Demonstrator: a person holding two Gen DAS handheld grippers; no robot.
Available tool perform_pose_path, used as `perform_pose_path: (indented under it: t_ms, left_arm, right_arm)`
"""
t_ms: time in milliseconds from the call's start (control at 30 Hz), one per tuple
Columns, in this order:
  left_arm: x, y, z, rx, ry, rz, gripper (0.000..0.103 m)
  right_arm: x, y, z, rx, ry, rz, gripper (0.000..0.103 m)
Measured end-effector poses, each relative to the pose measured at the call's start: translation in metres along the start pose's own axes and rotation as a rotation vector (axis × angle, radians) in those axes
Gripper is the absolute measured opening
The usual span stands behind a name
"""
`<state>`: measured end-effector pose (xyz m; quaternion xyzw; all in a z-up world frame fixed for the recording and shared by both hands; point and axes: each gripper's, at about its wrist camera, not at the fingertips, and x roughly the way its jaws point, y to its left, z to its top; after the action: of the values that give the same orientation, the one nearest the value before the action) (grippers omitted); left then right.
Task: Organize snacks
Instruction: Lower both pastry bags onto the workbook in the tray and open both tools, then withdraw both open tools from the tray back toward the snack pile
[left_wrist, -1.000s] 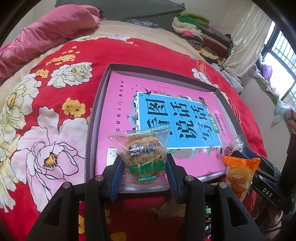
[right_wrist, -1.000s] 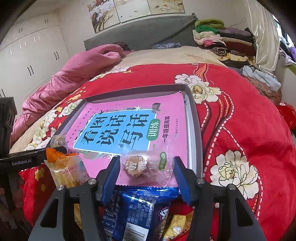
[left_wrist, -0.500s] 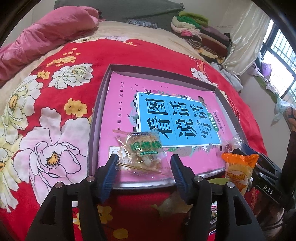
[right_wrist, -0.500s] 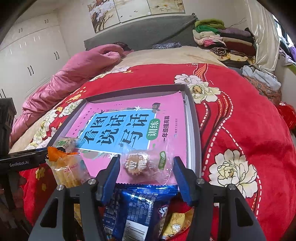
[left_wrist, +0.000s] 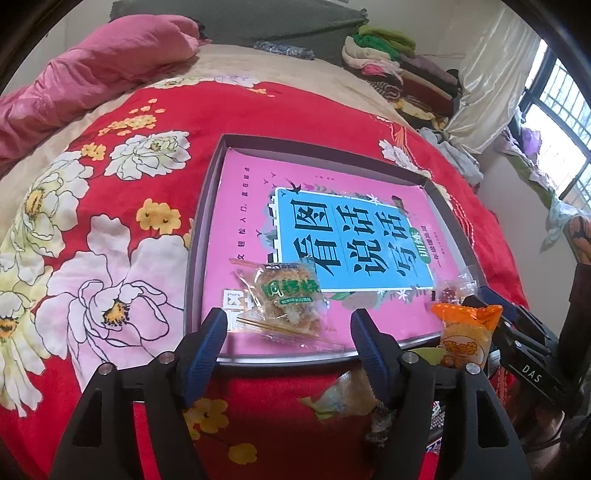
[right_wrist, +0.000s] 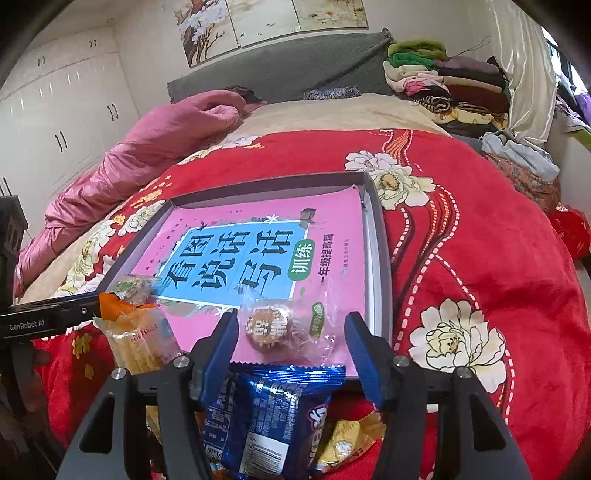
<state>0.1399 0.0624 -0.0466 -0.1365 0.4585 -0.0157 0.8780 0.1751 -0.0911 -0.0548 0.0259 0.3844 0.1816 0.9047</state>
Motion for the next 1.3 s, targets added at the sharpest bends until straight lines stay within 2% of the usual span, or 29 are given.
perform_pose_path:
  t_ms: [467, 667, 1300]
  left_arm:
    - [-0.023, -0.005, 0.0, 0.02, -0.04, -0.021, 0.072]
    - [-0.03, -0.009, -0.001, 0.035, -0.066, -0.016, 0.078]
    - [-0.05, -0.031, -0.012, 0.147, -0.099, -0.021, 0.08]
  right_arm:
    - [-0.013, -0.008, 0.005, 0.028, -0.042, 0.018, 0.066]
    - [-0.018, -0.007, 0.006, 0.027, -0.06, 0.029, 0.068]
    - [-0.03, -0.003, 0.004, 0.028, -0.08, 0.049, 0.072]
